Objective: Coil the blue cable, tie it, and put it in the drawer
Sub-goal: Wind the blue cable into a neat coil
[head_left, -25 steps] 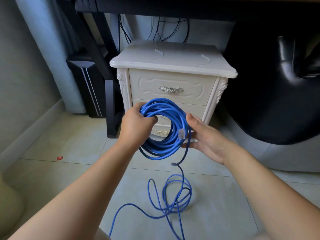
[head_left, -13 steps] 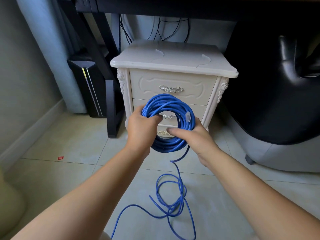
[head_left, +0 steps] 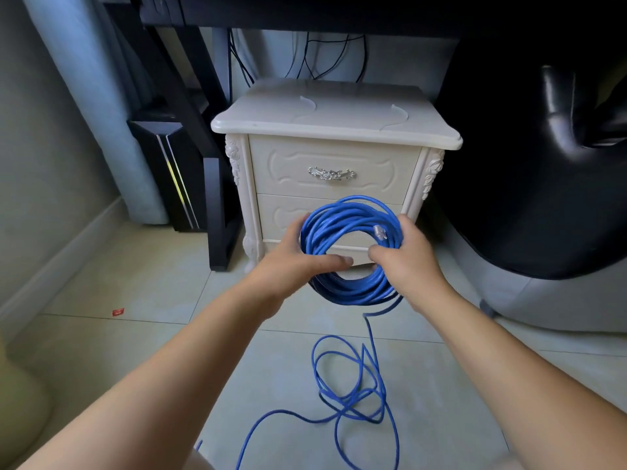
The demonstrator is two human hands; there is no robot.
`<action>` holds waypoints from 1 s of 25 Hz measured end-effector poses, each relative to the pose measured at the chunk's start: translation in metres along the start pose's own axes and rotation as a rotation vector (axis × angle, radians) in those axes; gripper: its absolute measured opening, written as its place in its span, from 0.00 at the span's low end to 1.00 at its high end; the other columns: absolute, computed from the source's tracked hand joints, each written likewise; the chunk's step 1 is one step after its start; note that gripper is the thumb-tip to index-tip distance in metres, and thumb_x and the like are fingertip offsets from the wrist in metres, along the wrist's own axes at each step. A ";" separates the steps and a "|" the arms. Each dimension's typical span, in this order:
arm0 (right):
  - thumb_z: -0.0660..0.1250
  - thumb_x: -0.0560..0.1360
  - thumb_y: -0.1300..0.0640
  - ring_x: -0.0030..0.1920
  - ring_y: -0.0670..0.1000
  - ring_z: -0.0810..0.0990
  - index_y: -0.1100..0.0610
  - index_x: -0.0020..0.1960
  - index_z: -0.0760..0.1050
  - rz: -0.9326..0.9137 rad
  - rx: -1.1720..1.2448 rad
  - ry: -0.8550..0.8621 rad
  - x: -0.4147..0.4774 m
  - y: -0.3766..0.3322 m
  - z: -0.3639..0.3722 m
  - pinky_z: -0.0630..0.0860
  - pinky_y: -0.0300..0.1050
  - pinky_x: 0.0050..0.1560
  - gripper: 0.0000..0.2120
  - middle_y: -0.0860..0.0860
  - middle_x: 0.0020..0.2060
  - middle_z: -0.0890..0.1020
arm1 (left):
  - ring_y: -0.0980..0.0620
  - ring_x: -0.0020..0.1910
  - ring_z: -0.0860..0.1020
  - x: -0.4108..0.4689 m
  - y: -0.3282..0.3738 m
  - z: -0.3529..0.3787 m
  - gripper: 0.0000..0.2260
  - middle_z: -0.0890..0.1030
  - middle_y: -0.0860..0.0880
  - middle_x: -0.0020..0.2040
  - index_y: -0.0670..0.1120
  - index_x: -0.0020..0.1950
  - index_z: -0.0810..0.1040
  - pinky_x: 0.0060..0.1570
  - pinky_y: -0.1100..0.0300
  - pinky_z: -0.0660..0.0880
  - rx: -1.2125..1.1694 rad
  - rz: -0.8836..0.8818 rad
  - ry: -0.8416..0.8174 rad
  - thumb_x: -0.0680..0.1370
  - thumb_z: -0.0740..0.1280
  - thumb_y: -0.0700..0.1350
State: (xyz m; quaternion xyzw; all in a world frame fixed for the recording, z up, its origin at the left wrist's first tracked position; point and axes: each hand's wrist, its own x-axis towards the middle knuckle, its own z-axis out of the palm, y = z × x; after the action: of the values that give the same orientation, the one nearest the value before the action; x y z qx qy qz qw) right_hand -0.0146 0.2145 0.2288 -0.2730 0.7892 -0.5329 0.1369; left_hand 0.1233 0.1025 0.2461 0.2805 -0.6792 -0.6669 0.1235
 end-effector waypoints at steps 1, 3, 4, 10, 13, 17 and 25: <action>0.67 0.69 0.65 0.36 0.52 0.72 0.57 0.48 0.72 -0.019 -0.073 -0.007 0.001 -0.001 -0.002 0.69 0.46 0.38 0.09 0.47 0.35 0.75 | 0.65 0.55 0.78 -0.002 0.000 0.000 0.39 0.76 0.58 0.62 0.59 0.74 0.62 0.46 0.76 0.71 0.105 0.064 -0.006 0.69 0.78 0.44; 0.66 0.69 0.63 0.38 0.53 0.75 0.55 0.50 0.72 -0.025 -0.174 -0.015 0.002 -0.006 -0.006 0.72 0.47 0.39 0.10 0.48 0.38 0.78 | 0.66 0.68 0.68 -0.007 0.003 0.004 0.48 0.64 0.61 0.72 0.61 0.78 0.53 0.57 0.75 0.65 0.316 0.208 -0.040 0.68 0.79 0.49; 0.66 0.69 0.63 0.40 0.54 0.77 0.54 0.49 0.72 -0.020 -0.219 -0.012 0.003 -0.007 -0.007 0.73 0.48 0.40 0.10 0.49 0.39 0.79 | 0.66 0.71 0.63 -0.009 0.005 0.006 0.49 0.61 0.61 0.74 0.61 0.79 0.52 0.61 0.73 0.62 0.363 0.260 -0.064 0.68 0.79 0.51; 0.66 0.71 0.56 0.40 0.57 0.72 0.50 0.47 0.64 -0.150 -0.755 -0.122 -0.009 -0.023 -0.004 0.66 0.47 0.38 0.11 0.45 0.34 0.72 | 0.67 0.74 0.57 -0.006 0.017 -0.007 0.44 0.58 0.62 0.77 0.61 0.78 0.58 0.67 0.68 0.57 0.403 0.391 -0.048 0.67 0.79 0.54; 0.67 0.69 0.58 0.42 0.53 0.71 0.47 0.56 0.67 -0.286 -0.803 -0.263 -0.018 -0.032 0.002 0.66 0.45 0.42 0.18 0.43 0.40 0.75 | 0.57 0.78 0.50 -0.001 0.007 0.002 0.49 0.54 0.54 0.80 0.58 0.80 0.52 0.76 0.56 0.53 0.816 0.425 -0.096 0.68 0.78 0.49; 0.66 0.70 0.59 0.47 0.54 0.77 0.48 0.58 0.67 -0.391 -0.836 -0.289 -0.019 -0.036 0.000 0.67 0.45 0.42 0.18 0.46 0.48 0.79 | 0.52 0.63 0.72 0.006 -0.002 0.003 0.44 0.73 0.51 0.65 0.54 0.79 0.54 0.63 0.60 0.68 0.891 0.452 -0.076 0.69 0.75 0.47; 0.73 0.64 0.49 0.46 0.51 0.79 0.43 0.59 0.64 -0.216 -0.485 -0.311 -0.013 -0.028 -0.004 0.75 0.48 0.47 0.27 0.43 0.45 0.79 | 0.50 0.37 0.75 0.010 -0.002 -0.001 0.06 0.77 0.52 0.37 0.45 0.47 0.75 0.37 0.57 0.70 0.753 0.442 0.058 0.72 0.68 0.42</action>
State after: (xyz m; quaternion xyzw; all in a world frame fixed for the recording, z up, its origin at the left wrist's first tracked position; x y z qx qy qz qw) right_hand 0.0023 0.2172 0.2553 -0.4582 0.8294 -0.2922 0.1297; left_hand 0.1160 0.0958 0.2422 0.1725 -0.9150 -0.3220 0.1714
